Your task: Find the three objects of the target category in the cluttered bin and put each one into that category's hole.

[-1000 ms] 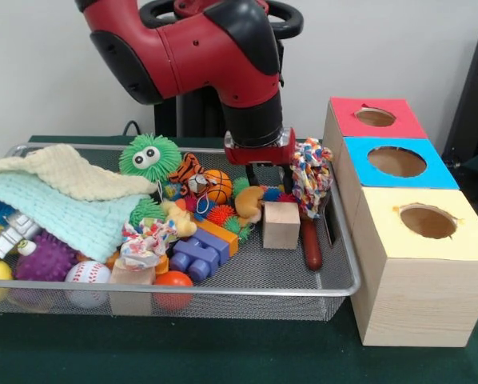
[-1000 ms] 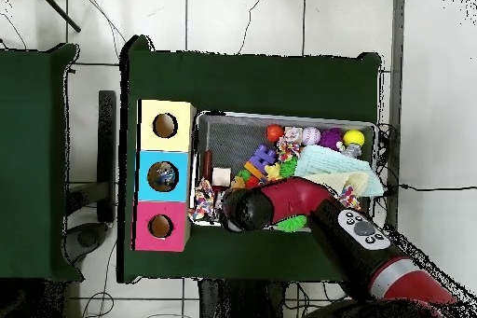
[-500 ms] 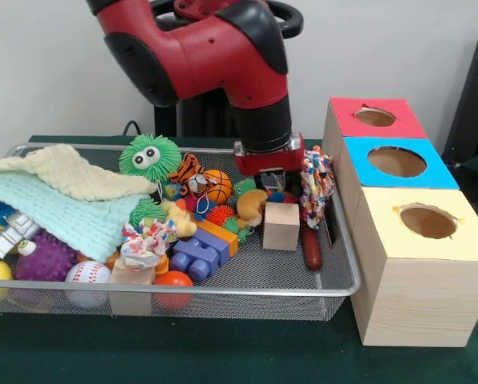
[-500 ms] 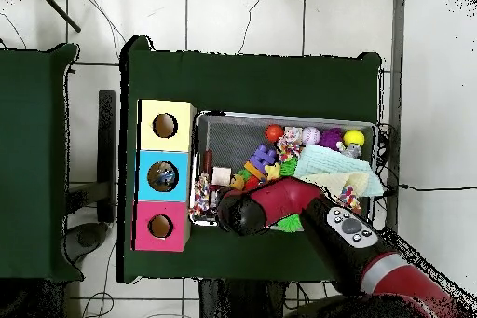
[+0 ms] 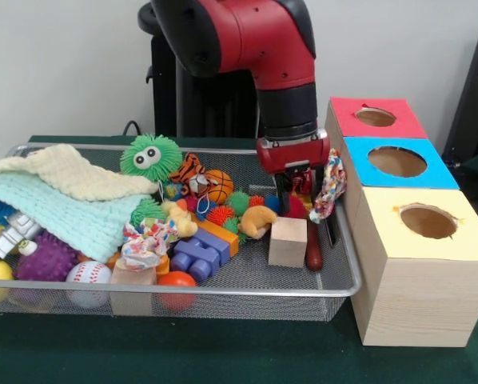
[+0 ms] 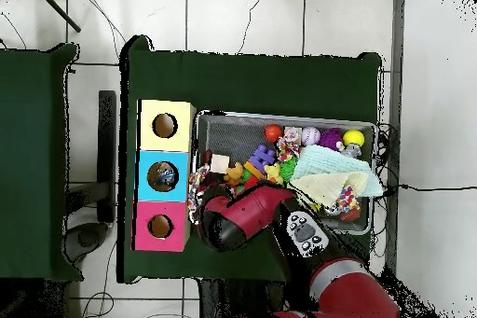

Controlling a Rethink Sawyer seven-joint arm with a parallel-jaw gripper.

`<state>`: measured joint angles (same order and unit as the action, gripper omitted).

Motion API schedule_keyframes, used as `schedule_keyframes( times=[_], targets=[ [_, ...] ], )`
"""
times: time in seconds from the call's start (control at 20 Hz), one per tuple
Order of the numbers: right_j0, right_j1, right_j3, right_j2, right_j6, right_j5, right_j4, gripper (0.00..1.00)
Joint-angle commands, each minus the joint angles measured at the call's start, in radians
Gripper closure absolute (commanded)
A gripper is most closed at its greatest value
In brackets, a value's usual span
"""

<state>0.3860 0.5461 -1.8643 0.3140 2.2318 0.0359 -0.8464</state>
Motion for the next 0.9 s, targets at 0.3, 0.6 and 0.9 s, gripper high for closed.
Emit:
schedule_keyframes(
  times=[0.3, 0.6, 0.9],
  targets=[
    [-0.043, 0.027, 0.093, -0.113, 0.103, -0.173, 0.061, 0.0],
    [-0.097, 0.017, 0.123, -0.194, 0.101, -0.138, 0.092, 0.0],
    [-0.184, 0.008, 0.162, -0.3, 0.132, 0.006, 0.167, 0.0]
  ],
)
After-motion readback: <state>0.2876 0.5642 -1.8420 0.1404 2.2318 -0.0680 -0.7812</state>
